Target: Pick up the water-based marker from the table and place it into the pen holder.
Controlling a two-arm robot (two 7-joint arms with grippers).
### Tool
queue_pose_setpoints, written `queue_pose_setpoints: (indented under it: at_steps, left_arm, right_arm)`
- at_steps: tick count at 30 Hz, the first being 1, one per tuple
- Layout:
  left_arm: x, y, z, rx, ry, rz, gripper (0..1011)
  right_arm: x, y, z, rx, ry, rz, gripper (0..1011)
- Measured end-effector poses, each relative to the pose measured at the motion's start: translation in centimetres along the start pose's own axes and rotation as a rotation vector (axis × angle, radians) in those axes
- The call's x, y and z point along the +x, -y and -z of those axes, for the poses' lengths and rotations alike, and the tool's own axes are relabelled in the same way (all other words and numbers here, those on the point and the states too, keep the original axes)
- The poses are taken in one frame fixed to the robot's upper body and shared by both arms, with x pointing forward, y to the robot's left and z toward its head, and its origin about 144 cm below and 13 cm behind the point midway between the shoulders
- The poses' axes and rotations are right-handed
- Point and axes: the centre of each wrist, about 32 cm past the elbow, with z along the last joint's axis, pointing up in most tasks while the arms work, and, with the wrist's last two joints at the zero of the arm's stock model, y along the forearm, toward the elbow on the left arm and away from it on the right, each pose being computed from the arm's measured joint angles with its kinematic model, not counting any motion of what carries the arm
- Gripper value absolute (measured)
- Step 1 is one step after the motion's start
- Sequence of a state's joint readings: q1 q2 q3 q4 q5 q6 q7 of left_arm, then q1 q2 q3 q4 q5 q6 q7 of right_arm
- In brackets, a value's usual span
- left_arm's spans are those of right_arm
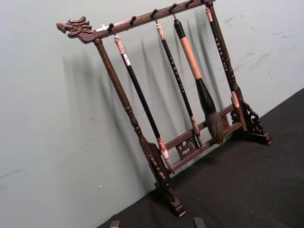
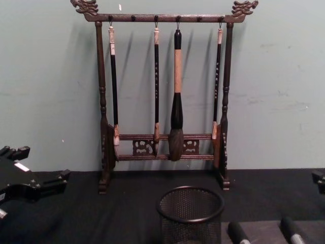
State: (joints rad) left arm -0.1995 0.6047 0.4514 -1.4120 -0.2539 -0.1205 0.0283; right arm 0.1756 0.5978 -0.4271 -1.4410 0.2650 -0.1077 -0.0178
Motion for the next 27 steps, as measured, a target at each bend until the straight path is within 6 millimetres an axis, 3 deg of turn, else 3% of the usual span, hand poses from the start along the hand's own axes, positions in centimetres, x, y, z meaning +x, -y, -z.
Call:
queue_pose_setpoints:
  at_steps: [27]
  left_arm:
    - [0.0,0.0,0.0,0.0,0.0,0.0,1009]
  right_arm:
    - [-0.96,0.92,-0.99,-0.064,-0.195,-0.149,1002]
